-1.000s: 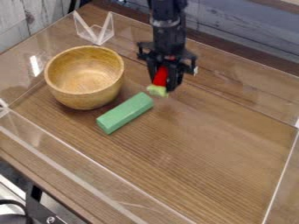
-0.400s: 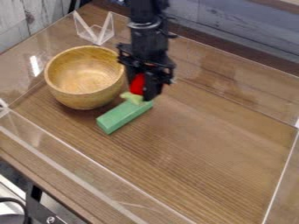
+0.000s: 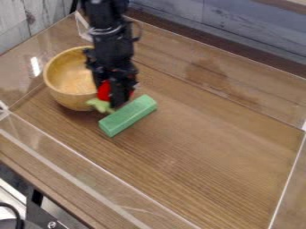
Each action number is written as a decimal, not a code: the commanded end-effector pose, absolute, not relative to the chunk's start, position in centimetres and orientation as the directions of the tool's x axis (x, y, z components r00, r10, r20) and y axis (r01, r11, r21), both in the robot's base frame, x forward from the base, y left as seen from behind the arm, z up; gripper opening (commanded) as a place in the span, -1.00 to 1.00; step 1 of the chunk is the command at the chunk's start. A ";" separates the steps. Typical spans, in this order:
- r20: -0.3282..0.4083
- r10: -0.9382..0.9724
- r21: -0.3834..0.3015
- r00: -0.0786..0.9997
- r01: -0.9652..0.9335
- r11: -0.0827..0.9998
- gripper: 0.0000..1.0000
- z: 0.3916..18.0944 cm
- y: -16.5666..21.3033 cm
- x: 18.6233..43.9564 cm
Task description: Move the red object to the left side of the table
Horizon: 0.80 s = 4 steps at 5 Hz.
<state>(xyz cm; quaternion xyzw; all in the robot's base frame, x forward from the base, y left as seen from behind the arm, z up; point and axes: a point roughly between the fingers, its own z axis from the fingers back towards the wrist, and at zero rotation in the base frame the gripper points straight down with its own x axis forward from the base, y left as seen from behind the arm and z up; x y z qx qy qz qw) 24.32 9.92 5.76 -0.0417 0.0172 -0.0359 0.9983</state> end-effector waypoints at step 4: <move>-0.041 -0.088 -0.047 0.995 0.086 0.995 -1.00 2.9 13.6 20.1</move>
